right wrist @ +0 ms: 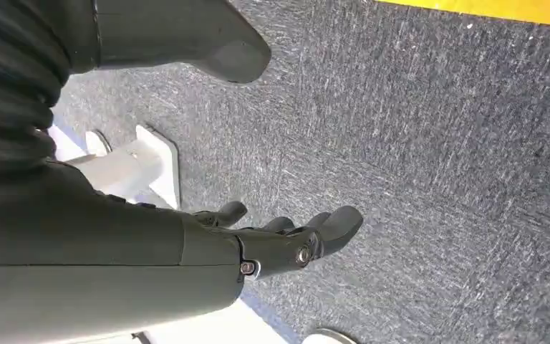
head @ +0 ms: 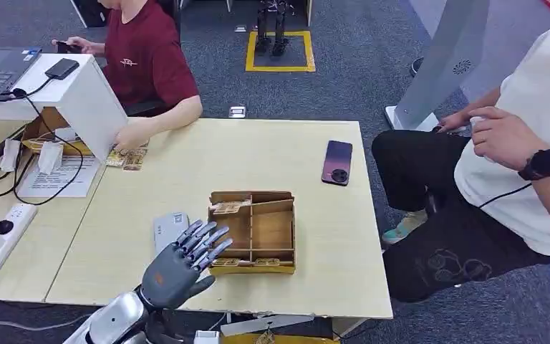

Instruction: Pass the card to the sensor for recognition and then transmit it.

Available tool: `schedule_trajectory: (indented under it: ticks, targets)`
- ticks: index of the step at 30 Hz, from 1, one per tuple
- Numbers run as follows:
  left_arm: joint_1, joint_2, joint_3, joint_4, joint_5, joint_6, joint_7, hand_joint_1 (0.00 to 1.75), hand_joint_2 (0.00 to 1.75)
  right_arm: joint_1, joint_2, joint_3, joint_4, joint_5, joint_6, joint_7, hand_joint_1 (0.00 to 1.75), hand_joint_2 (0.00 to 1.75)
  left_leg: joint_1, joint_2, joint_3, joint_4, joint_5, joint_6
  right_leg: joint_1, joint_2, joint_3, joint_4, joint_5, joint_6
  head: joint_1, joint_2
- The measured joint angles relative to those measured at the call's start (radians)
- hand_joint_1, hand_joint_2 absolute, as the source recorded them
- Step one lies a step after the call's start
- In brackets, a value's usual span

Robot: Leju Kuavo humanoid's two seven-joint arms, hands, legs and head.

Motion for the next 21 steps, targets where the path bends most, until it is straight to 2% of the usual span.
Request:
schedule_trajectory:
  ticks: [17, 21]
  targets:
    - [-0.019, 0.000, 0.000, 0.078, -0.001, 0.000, 0.012, 0.00, 1.75, -0.003, -0.001, 0.000, 0.000, 0.000, -0.011, -0.012, 0.00, 1.75, 0.000, 0.000, 0.000, 0.000, 0.000, 0.000, 0.000, 0.000, 0.000, 0.000, 0.000, 0.000, 0.000, 0.000]
    - [-0.019, -0.001, -0.008, 0.079, 0.087, -0.038, -0.044, 0.00, 1.75, -0.003, -0.001, 0.000, 0.000, -0.002, -0.013, -0.013, 0.00, 1.75, 0.000, 0.000, 0.000, 0.000, 0.000, 0.000, 0.000, 0.000, 0.000, 0.000, 0.000, 0.000, 0.000, 0.000]
